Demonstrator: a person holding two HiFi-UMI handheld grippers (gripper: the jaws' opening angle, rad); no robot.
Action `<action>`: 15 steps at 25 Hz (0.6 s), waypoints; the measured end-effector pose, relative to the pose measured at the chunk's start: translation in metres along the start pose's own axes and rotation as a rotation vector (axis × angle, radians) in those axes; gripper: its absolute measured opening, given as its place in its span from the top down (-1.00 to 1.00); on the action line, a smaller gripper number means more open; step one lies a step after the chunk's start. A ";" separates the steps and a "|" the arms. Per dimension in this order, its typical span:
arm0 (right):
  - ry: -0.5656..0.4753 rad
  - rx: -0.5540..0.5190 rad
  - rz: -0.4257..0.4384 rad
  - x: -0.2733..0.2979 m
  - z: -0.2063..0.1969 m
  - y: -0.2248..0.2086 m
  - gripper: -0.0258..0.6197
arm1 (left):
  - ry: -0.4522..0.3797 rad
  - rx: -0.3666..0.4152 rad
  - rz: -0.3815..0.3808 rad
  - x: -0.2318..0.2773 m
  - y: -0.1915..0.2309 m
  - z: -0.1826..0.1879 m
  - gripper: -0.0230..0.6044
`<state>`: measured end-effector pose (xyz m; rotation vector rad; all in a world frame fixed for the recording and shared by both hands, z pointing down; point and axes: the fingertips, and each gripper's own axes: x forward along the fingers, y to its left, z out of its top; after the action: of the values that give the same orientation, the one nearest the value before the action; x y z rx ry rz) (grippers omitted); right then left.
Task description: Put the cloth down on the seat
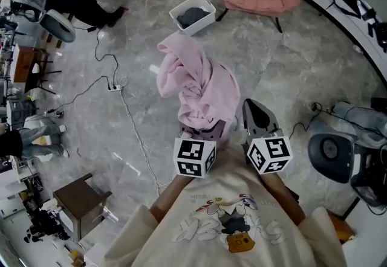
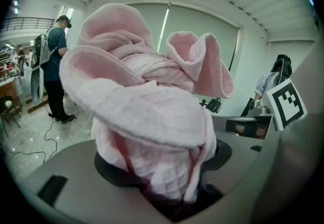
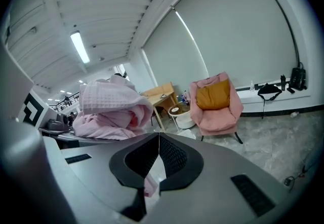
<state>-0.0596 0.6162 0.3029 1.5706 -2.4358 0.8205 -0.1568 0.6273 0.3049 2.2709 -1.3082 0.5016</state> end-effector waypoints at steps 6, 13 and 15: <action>-0.005 0.039 -0.003 -0.009 0.000 -0.005 0.86 | 0.024 -0.012 0.002 0.003 0.000 0.003 -0.05; 0.011 0.013 -0.042 0.013 0.006 -0.009 0.86 | 0.024 -0.037 -0.043 0.019 0.016 0.015 -0.05; 0.015 0.019 -0.046 0.023 0.010 -0.015 0.86 | 0.024 -0.051 -0.058 0.033 0.020 0.020 -0.05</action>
<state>-0.0547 0.5881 0.3090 1.6147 -2.3789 0.8464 -0.1569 0.5843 0.3094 2.2469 -1.2262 0.4683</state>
